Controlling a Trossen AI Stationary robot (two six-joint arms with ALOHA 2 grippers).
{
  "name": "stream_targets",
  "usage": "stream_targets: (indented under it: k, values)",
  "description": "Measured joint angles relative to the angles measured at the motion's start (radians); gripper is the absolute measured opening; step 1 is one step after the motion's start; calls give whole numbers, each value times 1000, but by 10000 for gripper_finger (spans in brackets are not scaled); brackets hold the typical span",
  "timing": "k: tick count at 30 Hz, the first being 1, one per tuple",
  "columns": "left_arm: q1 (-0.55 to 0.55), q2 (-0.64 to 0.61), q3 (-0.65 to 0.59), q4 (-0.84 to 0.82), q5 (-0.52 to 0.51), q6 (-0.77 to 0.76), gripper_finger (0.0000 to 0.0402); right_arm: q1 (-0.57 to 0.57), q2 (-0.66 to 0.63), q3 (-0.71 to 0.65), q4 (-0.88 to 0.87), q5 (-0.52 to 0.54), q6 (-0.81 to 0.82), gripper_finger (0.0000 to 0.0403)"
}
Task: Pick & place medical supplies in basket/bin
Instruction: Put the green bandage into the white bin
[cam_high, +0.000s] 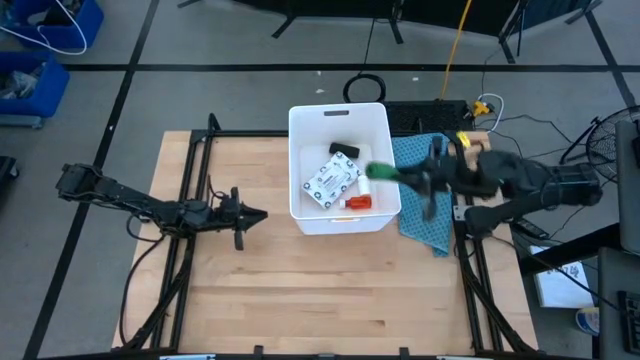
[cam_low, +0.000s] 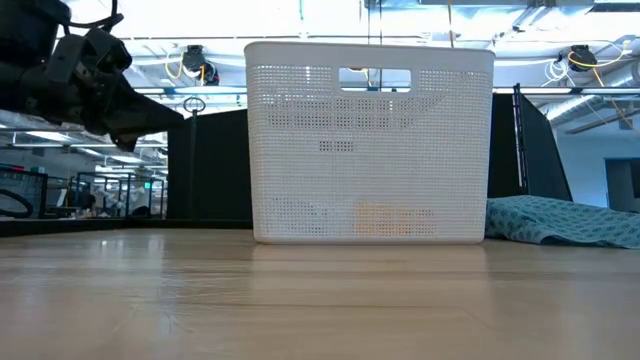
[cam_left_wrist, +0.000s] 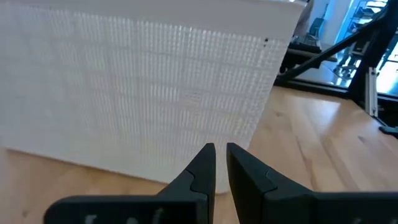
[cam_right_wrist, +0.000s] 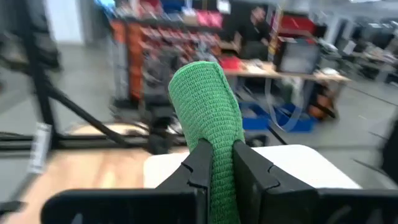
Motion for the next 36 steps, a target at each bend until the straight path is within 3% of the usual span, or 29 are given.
stream_targets:
  k: [6,13,18,22,36]
  values:
    - [0,0,0,30,0,41,42,-255,220,219,-99,-146,-60,28]
    - [0,0,0,49,1,58,42,-466,482,246,-135,-379,-86,28]
    - [0,0,0,47,1,57,42,-523,664,246,-140,-377,-178,29]
    - [0,0,0,32,2,53,42,-556,758,246,-146,-442,-271,29]
    - [0,0,0,4,3,31,42,-619,944,246,-195,-490,-363,28]
